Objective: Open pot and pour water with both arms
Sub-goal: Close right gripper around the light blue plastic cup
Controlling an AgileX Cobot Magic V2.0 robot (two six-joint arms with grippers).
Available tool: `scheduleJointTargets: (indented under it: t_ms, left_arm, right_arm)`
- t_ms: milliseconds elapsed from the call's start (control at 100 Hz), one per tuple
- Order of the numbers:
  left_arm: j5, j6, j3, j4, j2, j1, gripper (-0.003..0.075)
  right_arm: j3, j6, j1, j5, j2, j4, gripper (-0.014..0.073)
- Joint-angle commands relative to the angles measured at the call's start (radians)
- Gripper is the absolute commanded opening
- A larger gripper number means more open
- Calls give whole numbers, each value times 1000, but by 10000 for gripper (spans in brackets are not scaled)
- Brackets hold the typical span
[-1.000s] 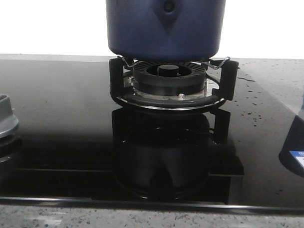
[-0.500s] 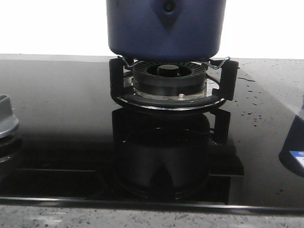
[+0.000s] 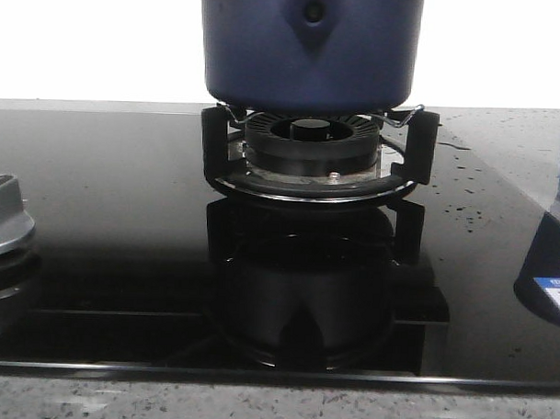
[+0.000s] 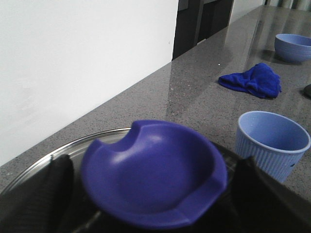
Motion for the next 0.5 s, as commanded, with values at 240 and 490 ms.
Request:
scheduleJointTargets:
  t_ms: [240, 490]
  left_arm:
    - [52, -5, -28, -64, -32, -13, 312]
    - [94, -5, -87, -64, -47, 6, 304]
  right_arm:
    - [-29, -9, 0, -68, 21, -14, 386]
    - [-29, -9, 0, -68, 21, -14, 386]
